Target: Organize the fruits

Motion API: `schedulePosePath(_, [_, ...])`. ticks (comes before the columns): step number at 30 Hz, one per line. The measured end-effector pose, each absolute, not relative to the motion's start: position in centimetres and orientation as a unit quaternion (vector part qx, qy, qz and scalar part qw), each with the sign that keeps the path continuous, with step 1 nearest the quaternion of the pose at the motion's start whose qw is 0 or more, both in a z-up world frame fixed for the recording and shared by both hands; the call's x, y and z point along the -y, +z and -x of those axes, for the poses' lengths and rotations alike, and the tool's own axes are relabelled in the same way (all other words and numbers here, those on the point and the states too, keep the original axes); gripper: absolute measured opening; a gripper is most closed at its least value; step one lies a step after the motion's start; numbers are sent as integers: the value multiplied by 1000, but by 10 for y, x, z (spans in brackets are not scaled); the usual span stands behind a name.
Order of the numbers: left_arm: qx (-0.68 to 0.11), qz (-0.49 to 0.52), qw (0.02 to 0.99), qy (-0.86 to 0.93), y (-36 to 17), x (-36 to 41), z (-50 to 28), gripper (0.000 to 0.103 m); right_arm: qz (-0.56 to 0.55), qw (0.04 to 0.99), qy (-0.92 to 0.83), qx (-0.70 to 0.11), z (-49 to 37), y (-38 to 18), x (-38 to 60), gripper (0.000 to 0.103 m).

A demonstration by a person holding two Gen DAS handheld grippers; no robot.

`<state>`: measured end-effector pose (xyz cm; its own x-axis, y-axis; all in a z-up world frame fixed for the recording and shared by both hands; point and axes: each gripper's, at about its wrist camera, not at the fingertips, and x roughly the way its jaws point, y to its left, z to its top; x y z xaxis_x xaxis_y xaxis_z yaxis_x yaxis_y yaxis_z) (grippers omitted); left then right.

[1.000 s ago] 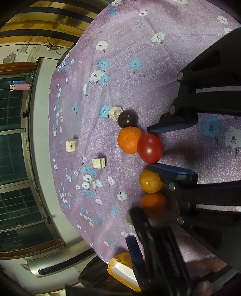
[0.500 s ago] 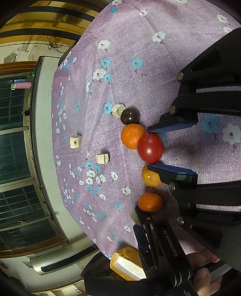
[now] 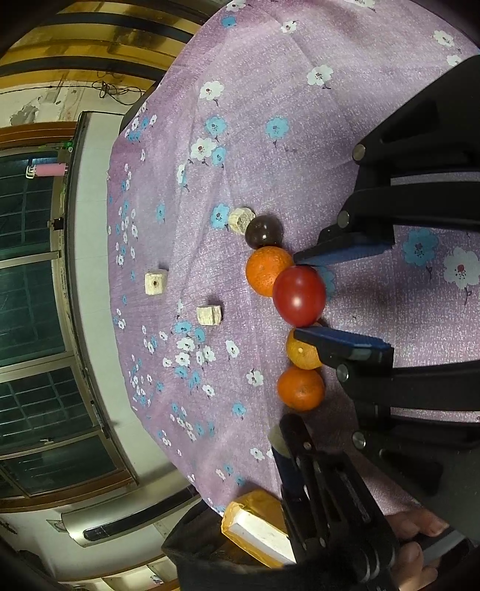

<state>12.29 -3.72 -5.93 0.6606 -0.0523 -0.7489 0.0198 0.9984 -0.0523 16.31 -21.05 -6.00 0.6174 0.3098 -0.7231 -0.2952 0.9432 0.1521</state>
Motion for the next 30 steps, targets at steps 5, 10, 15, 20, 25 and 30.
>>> schedulePosePath(5, [-413, 14, 911, -1, -54, 28, -95, 33, -7, 900, 163, -403, -163, -60, 210, 35])
schedulePosePath(10, [-411, 18, 912, 16, -51, 15, -72, 33, -1, 901, 152, -407, -157, -55, 206, 35])
schedulePosePath(15, [-409, 25, 912, 18, -51, 7, -54, 33, 14, 903, 158, -399, -125, -40, 198, 35])
schedulePosePath(20, [-401, 29, 915, 22, -48, -2, -37, 33, 21, 903, 165, -397, -91, -33, 192, 35])
schedulePosePath(25, [-392, 34, 919, 27, -44, -12, -24, 33, 22, 904, 174, -389, -63, -26, 181, 35])
schedulePosePath(30, [-395, 38, 917, 30, -48, -18, -18, 33, 23, 905, 180, -384, -47, -21, 170, 35])
